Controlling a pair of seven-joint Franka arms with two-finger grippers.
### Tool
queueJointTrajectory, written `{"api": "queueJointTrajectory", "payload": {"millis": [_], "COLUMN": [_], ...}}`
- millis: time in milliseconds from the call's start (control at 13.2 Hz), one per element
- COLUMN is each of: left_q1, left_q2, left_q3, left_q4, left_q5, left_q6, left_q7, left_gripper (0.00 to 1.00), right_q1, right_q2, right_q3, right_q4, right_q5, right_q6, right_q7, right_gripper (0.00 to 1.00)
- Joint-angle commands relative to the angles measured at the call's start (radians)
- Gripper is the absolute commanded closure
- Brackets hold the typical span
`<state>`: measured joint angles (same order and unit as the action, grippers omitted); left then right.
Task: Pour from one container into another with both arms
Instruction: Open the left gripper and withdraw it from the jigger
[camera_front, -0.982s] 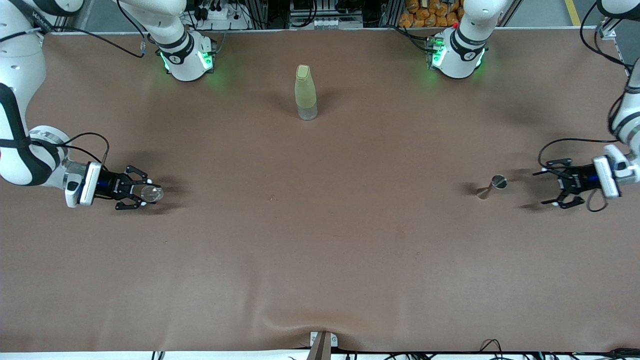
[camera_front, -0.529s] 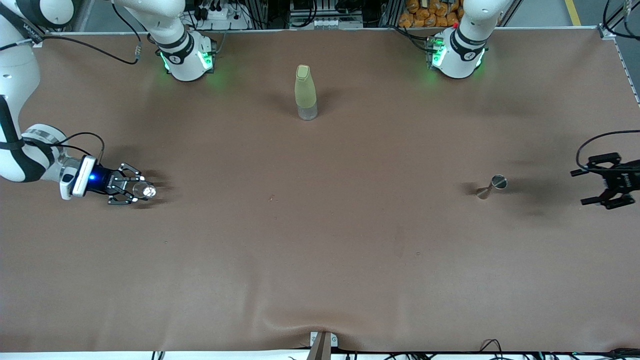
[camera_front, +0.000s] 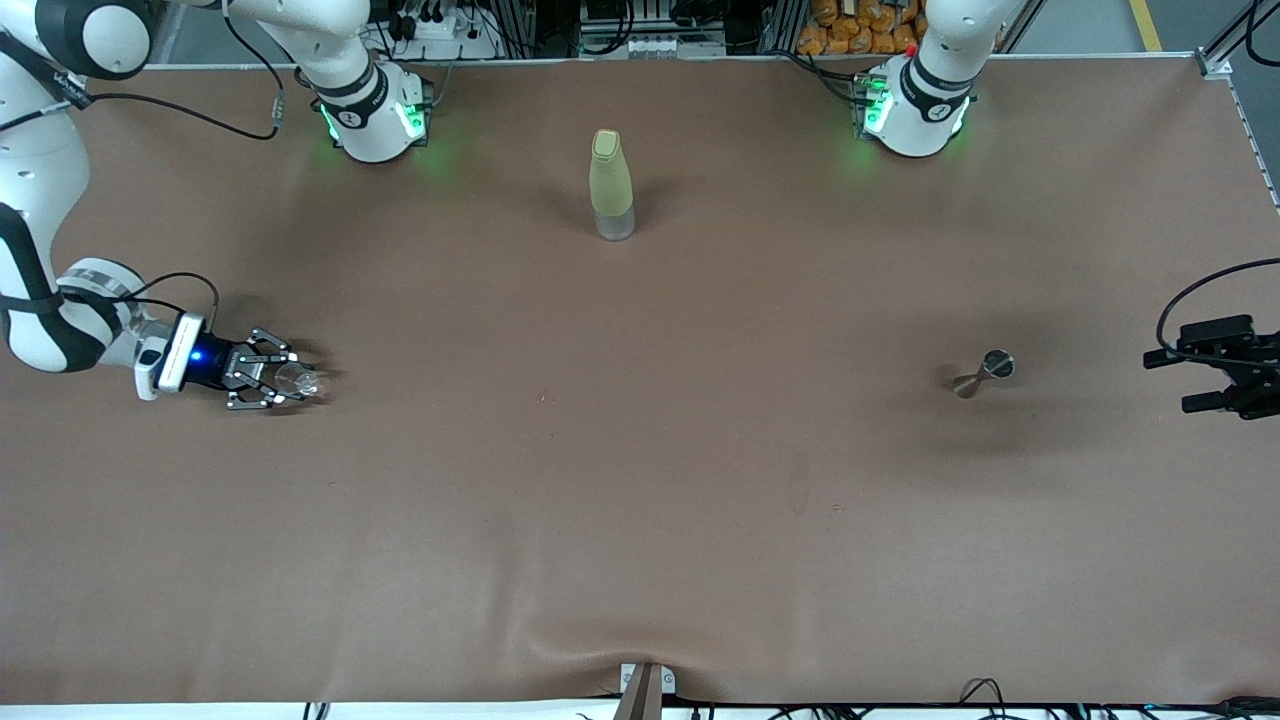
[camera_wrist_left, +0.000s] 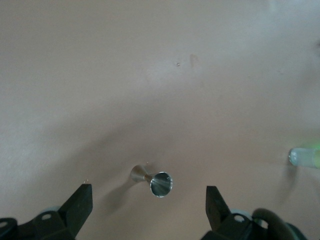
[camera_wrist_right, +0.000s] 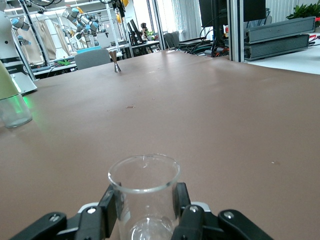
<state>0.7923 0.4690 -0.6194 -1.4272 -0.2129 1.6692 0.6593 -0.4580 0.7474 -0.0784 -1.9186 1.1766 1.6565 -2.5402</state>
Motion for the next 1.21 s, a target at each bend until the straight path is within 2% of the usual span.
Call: {"api": "queueJointTrajectory", "payload": {"millis": [0,76,227,378,529,604,755,982,1133], "left_q1": [-0.016,-0.028,-0.036,-0.044,-0.054,-0.071,-0.114,-0.114,-0.113], "left_q2": [-0.035,-0.036,-0.052,-0.053,-0.058,-0.065,-0.070,-0.079,-0.081], "left_q3": [-0.052,-0.068,-0.103,-0.135,-0.137,-0.137,-0.137,-0.140,-0.146], "left_q4": [0.010,0.010,0.008,0.010,0.010,0.010,0.010,0.010,0.010], "left_q5": [0.134,0.185,0.262,0.270,0.288,0.341,0.427,0.426,0.428], "left_q6": [-0.008,-0.008,-0.008,0.004,0.017,0.018,0.020,0.020,0.020], "left_q7": [-0.247,-0.350,-0.562,-0.732,-0.785,-0.809,-0.900,-0.912,-0.914], "left_gripper": [0.00,0.00,0.00,0.00,0.00,0.00,0.00,0.00,0.00], "right_q1": [-0.031,-0.030,-0.031,-0.034,-0.039,-0.039,-0.044,-0.042,-0.041], "right_q2": [0.027,0.026,0.026,0.027,0.027,0.026,0.026,0.020,0.015], "right_q3": [0.016,0.016,0.016,0.016,0.016,0.014,0.014,0.014,0.014], "right_q4": [0.027,0.027,0.027,0.027,0.027,0.027,0.027,0.038,0.046], "right_q5": [0.014,0.015,0.015,0.015,0.014,0.014,0.012,0.014,0.014], "right_q6": [-0.023,-0.021,-0.020,-0.021,-0.021,-0.021,-0.021,-0.020,-0.017], "right_q7": [-0.025,-0.023,-0.025,-0.025,-0.026,-0.026,-0.025,-0.019,-0.014], "right_gripper": [0.90,0.81,0.74,0.65,0.51,0.45,0.41,0.36,0.23]}}
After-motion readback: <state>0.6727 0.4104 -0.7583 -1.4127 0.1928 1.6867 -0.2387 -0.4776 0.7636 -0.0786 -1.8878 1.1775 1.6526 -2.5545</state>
